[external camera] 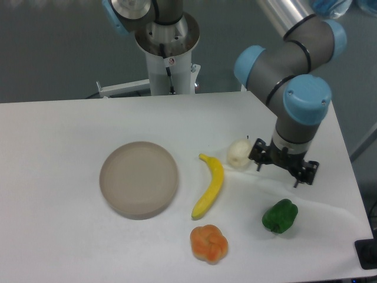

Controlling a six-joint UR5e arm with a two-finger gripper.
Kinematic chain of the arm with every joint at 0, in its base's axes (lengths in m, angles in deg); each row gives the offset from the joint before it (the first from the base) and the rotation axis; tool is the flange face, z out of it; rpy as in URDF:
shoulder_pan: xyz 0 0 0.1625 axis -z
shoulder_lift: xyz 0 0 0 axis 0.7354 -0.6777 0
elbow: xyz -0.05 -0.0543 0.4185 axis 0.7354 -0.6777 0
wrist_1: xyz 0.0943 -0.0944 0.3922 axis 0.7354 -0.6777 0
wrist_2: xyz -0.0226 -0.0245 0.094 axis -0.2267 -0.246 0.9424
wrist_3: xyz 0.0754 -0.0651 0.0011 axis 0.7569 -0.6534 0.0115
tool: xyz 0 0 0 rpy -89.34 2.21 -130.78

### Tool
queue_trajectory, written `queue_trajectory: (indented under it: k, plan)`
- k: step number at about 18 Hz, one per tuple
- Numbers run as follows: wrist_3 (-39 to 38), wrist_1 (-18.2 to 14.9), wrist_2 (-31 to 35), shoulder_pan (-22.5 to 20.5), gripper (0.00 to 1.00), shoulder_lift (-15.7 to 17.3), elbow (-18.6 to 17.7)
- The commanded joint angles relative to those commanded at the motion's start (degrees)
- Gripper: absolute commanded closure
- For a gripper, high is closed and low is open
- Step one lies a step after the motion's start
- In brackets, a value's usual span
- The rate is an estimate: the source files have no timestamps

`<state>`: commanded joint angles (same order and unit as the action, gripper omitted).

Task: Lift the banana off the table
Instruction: 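Move the open gripper over the yellow banana, then lower the gripper onto the banana and close it around it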

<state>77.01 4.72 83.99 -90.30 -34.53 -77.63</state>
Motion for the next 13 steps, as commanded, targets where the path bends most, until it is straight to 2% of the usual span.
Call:
queue_trajectory:
  k: [1,2,3,4,5,7,9,12,13]
  plan:
    - [-0.5,2.5,0.1,0.2,0.0,0.1,-2.1]
    - [-1.0,6.5,0.0,0.4,0.0,0.4,-3.7]
    - [-1.2,11.0,0.0,0.4,0.0,0.5,-6.9]
    - [-1.2,13.0,0.1,0.5,0.0,0.4,-8.4]
    - [-1.3,14.2,0.1,0.6,0.0,0.4,-9.5]
    - [-1.5,14.5,-0.1,0.7,0.0,0.6,-11.0]
    - [-5.2,15.4,0.0,2.0,0.0,0.6,-12.7]
    - [-7.1,21.6,0.2,3.7,0.0,0.0,-15.8]
    - [-7.4,22.2,0.2,3.8,0.0,0.1,-16.5]
